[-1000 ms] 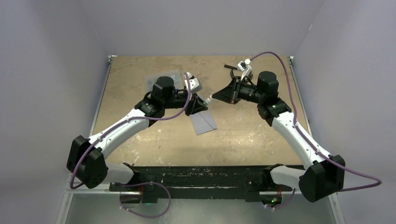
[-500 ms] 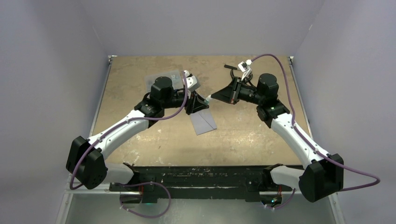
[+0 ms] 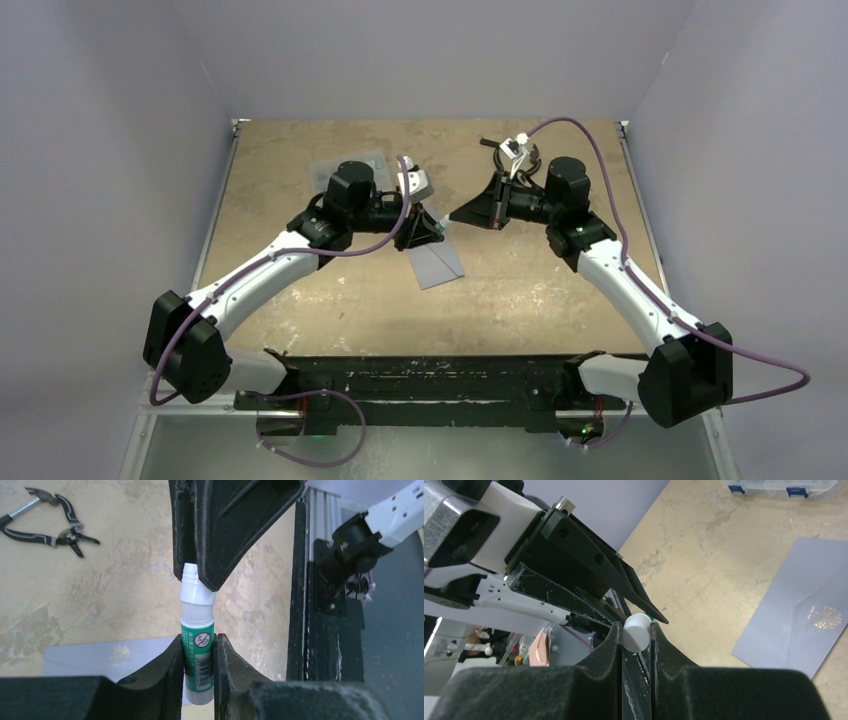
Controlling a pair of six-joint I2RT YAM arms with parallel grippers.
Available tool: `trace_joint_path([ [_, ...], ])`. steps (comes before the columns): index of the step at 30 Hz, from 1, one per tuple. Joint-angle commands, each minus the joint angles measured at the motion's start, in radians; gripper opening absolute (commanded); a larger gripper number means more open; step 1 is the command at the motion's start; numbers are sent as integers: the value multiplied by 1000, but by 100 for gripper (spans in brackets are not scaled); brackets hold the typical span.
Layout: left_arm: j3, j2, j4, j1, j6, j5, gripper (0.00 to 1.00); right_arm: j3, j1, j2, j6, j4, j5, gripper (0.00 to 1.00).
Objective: Place the letter into the envelope and seal it
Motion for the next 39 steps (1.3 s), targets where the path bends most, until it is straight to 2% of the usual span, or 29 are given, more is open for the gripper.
trace_joint_path([
  [1,132,12,-186,-5,161,56,0,57,6,16,-150,-113,-45,9],
  [8,164,36,-157,-5,155,83,0,44,17,26,-150,-104,-103,9],
  [15,200,67,-138,-4,180,101,0,59,24,52,-206,-174,-151,9],
  [22,195,67,-76,-4,233,90,0,113,56,100,-319,-331,-80,5],
  [25,120,56,166,-7,210,52,0,135,81,130,-363,-424,8,0],
  [28,44,69,366,-9,190,26,0,144,99,145,-362,-478,177,0],
  [32,2,131,516,-16,154,-38,0,122,104,157,-330,-501,314,0],
  [35,-54,157,661,-17,128,-84,0,90,112,156,-307,-485,332,0],
  [39,-45,166,680,-18,160,-125,0,41,125,165,-294,-485,366,0],
])
